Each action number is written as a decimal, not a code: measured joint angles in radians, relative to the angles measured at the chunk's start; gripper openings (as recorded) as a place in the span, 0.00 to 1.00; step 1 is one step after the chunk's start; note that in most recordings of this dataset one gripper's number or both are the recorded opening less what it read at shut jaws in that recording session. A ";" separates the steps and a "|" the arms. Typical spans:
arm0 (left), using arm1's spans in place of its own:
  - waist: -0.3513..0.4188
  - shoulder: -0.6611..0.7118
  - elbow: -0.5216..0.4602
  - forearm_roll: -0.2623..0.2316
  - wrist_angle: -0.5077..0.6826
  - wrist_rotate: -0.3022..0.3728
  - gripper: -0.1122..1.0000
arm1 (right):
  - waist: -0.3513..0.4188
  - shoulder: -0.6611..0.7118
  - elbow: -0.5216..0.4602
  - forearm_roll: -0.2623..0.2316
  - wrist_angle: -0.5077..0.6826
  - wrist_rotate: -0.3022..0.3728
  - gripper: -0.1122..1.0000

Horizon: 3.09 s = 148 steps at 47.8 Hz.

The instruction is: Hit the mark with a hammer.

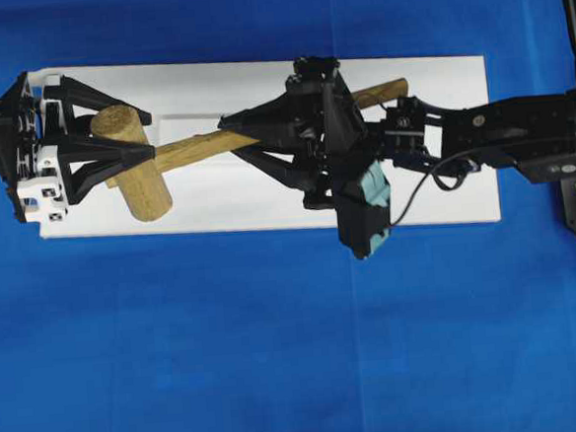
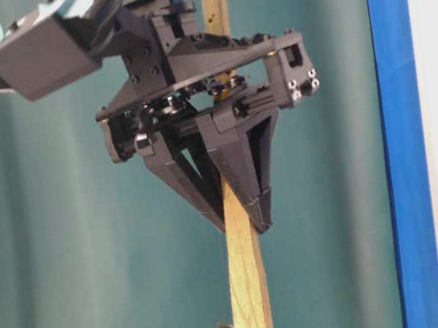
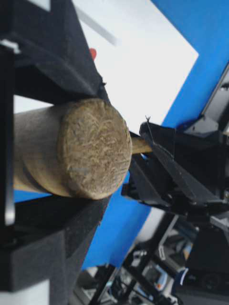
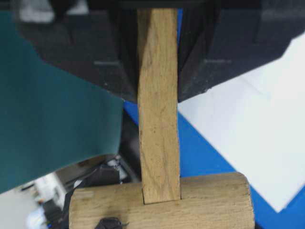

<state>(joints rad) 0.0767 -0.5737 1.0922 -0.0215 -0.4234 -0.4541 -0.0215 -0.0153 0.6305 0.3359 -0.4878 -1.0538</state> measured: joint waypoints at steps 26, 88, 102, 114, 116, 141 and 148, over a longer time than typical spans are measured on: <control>0.011 -0.002 0.000 0.003 0.015 0.026 0.51 | -0.018 -0.006 -0.038 0.063 0.166 0.060 0.96; -0.037 -0.032 -0.002 0.005 0.075 0.545 0.51 | -0.055 -0.002 -0.049 0.074 0.299 0.471 0.64; -0.031 -0.031 0.000 0.008 0.075 0.557 0.51 | -0.049 -0.002 -0.049 0.074 0.333 0.474 0.12; -0.028 -0.031 -0.002 0.009 0.075 0.557 0.52 | -0.049 -0.002 -0.052 0.081 0.342 0.479 0.12; -0.029 -0.031 0.000 0.008 0.075 0.557 0.52 | -0.048 -0.002 -0.052 0.087 0.344 0.479 0.12; -0.028 -0.054 0.000 0.006 0.078 0.538 0.86 | -0.049 -0.003 -0.049 0.166 0.371 0.474 0.12; -0.015 -0.103 0.018 0.005 0.126 0.538 0.86 | -0.051 -0.031 -0.011 0.201 0.397 0.474 0.12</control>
<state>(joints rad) 0.0614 -0.6765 1.1106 -0.0169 -0.2976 0.0844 -0.0721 -0.0460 0.6197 0.5369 -0.0905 -0.5798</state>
